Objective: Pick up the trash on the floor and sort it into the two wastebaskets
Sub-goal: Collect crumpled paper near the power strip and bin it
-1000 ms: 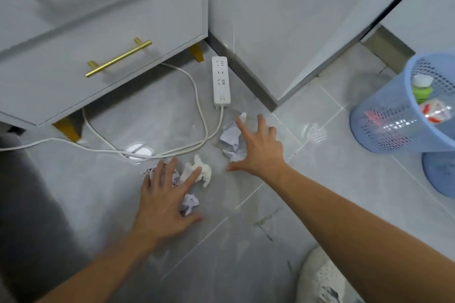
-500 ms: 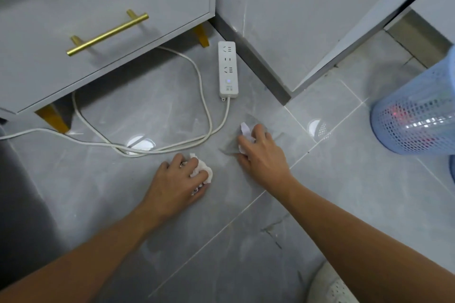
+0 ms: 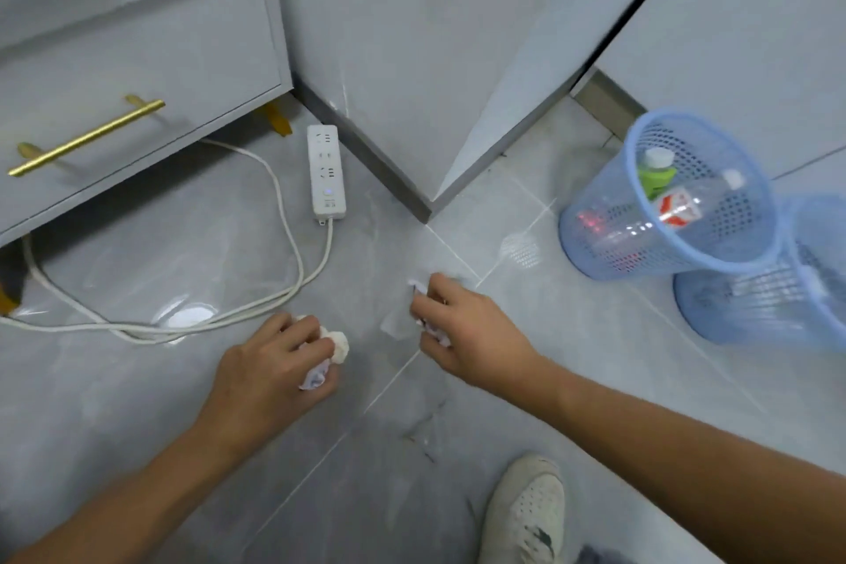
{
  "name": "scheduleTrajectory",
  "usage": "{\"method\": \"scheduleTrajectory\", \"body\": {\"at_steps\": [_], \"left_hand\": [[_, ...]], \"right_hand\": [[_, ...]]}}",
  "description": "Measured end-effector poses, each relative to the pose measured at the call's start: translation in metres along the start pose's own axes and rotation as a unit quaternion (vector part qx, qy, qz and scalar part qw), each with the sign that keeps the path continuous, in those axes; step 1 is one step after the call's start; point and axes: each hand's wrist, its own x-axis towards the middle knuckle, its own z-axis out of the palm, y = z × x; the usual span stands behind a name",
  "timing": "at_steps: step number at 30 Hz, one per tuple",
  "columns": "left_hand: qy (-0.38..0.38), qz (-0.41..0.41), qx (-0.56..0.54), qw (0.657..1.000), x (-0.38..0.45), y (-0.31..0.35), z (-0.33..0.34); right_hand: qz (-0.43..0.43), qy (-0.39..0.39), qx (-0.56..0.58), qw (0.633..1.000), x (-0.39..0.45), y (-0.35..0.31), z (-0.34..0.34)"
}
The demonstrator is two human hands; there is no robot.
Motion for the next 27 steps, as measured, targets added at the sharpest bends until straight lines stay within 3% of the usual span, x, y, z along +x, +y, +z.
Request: {"method": "scheduleTrajectory", "body": {"at_steps": [4, 10, 13, 17, 22, 27], "left_hand": [[0.032, 0.070, -0.077, 0.994, 0.065, 0.068, -0.034], [-0.004, 0.166, -0.196, 0.966, 0.179, 0.206, -0.082], [-0.026, 0.131, -0.255, 0.958, 0.230, 0.281, -0.073], [-0.086, -0.021, -0.357, 0.930, 0.301, 0.379, 0.011], [-0.123, -0.066, -0.338, 0.931, 0.367, 0.478, 0.126], [-0.202, -0.085, -0.268, 0.938, 0.413, 0.517, 0.215]], "right_hand": [[0.030, 0.033, -0.012, 0.999, -0.074, 0.003, -0.120], [0.189, 0.168, -0.024, 0.967, -0.203, 0.053, -0.252], [0.303, 0.307, 0.010, 0.902, -0.253, 0.115, -0.274], [0.456, 0.430, 0.164, 0.762, -0.286, 0.218, -0.264], [0.534, 0.464, 0.285, 0.647, -0.300, 0.311, -0.235], [0.562, 0.392, 0.410, 0.602, -0.302, 0.351, -0.227]]}}
